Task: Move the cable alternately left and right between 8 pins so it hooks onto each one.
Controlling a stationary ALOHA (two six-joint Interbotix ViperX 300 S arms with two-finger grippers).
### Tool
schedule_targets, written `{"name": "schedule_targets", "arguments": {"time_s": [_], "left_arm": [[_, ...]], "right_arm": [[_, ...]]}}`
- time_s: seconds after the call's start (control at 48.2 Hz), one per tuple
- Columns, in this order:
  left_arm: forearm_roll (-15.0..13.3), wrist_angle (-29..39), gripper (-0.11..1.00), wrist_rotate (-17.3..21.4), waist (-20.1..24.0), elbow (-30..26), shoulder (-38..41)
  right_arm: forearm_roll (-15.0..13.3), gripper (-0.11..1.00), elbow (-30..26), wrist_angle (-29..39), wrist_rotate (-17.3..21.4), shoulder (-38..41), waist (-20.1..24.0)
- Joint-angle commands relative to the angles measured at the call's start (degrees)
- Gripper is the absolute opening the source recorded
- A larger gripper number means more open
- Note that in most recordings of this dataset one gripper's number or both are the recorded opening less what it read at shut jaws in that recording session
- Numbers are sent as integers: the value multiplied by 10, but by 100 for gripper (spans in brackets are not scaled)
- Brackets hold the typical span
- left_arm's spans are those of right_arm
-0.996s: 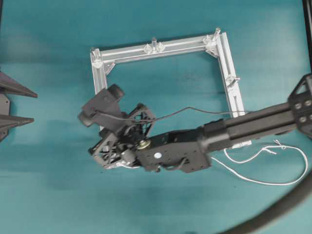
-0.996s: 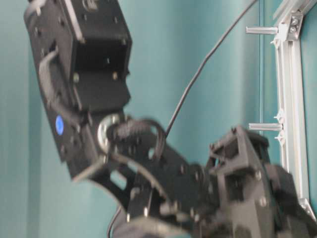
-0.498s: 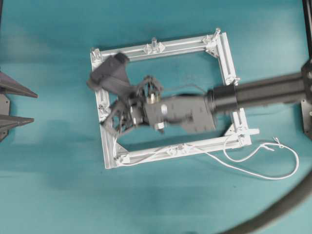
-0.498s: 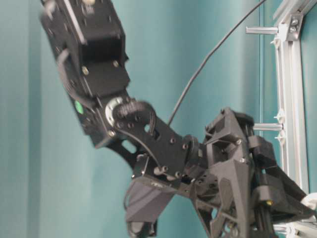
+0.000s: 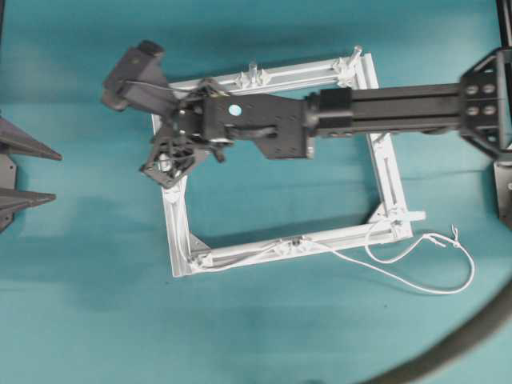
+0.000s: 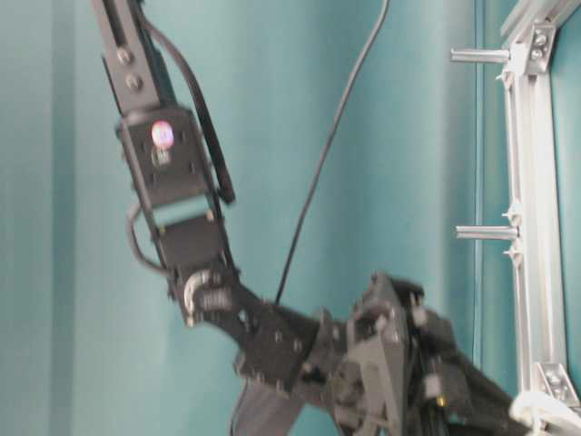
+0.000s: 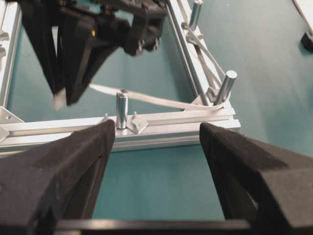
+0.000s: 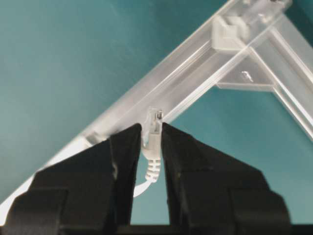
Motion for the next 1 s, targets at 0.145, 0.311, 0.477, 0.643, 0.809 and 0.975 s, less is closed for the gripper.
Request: {"name": "schedule_targets", "arguments": {"time_s": [0.145, 0.311, 0.477, 0.643, 0.809, 0.975], "left_arm": [[2, -5, 73, 1, 2, -16, 6], [2, -5, 73, 1, 3, -16, 6], [2, -5, 73, 1, 3, -16, 6], [2, -5, 73, 1, 3, -16, 6], [2, -5, 73, 1, 2, -16, 6], [2, -5, 73, 1, 2, -16, 6]], "right_arm": [[45, 17, -107, 29, -76, 33, -5], [47, 17, -159, 37, -94, 57, -7], [47, 17, -204, 51, -118, 78, -11], [46, 17, -236, 54, -116, 93, -20], [36, 17, -260, 55, -92, 101, -30], [-2, 17, -271, 60, 1, 105, -38]]}}
